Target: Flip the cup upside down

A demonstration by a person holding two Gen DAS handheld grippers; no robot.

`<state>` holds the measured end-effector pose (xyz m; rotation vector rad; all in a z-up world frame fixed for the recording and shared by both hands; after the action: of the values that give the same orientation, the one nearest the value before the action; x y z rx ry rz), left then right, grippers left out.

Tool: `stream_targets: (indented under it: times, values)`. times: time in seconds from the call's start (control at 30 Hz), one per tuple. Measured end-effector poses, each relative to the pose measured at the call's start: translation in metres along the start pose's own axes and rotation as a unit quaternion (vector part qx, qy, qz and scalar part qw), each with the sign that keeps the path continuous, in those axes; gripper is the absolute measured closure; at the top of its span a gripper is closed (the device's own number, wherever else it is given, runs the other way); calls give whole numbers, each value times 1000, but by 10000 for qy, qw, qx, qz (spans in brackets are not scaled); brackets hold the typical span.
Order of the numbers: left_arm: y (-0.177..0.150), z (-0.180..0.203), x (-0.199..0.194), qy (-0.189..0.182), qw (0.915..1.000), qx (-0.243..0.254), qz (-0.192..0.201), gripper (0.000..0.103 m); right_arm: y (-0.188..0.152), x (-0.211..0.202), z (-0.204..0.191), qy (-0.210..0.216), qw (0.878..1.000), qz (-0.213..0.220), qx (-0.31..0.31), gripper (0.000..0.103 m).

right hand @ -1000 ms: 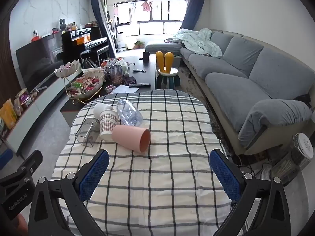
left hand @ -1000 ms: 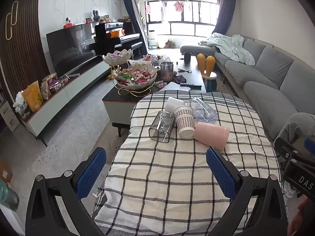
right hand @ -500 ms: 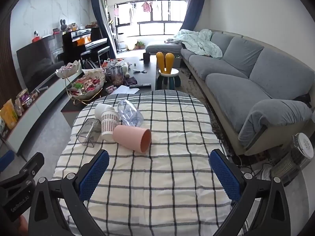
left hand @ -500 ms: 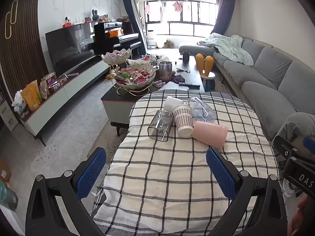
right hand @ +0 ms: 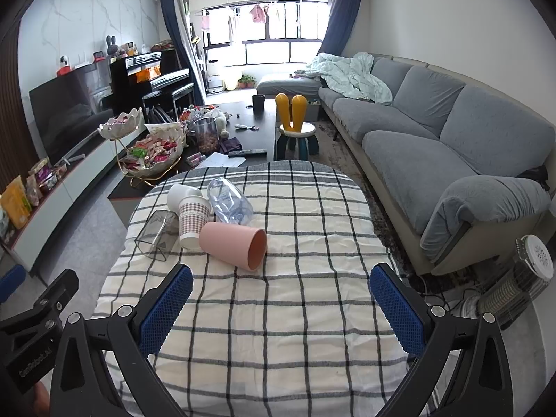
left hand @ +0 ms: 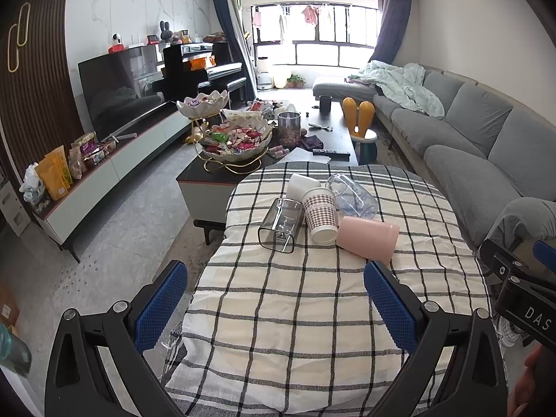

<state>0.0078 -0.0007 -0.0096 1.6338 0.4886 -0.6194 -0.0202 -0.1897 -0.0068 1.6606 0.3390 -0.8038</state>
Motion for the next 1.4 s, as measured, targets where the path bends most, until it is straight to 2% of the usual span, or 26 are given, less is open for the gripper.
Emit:
stream_targets:
  times: [1.4]
  values:
    - [-1, 1, -1, 6, 10000, -6, -7, 0, -1, -2, -2, 16, 10000, -19, 0, 1]
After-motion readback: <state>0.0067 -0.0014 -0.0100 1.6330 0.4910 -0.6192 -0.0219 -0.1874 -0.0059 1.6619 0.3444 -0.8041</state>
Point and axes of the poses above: each gripper's, at about its wrist camera, not at the fingertips, and x roughly the way its jaws point, z to its right, y to its top, the point moved 2 cm from there along x, roughly the way its jaws point, and after that the axes turned 4 degrees about x, right-handed, at the moved point
